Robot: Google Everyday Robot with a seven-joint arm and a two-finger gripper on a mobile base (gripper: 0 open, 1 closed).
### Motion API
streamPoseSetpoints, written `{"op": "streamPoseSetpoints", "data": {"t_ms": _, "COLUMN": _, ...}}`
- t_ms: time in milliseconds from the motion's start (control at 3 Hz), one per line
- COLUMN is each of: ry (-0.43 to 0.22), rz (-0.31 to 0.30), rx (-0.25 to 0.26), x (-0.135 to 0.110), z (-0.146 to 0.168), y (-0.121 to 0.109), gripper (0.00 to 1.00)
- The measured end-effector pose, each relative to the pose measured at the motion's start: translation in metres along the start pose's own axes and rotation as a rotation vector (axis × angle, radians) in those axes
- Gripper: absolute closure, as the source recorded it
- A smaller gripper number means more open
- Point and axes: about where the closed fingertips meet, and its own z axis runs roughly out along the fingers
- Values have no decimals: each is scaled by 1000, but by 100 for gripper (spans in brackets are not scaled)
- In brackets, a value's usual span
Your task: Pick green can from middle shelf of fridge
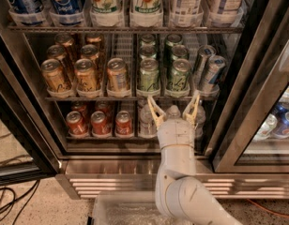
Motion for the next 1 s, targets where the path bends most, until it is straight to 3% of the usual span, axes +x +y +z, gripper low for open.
{"op": "streamPoseSetpoints", "data": {"t_ms": 1000, "ry": 46, "rz": 28, "rx": 33, "x": 9, "z": 31, "y": -15, "gripper": 31}}
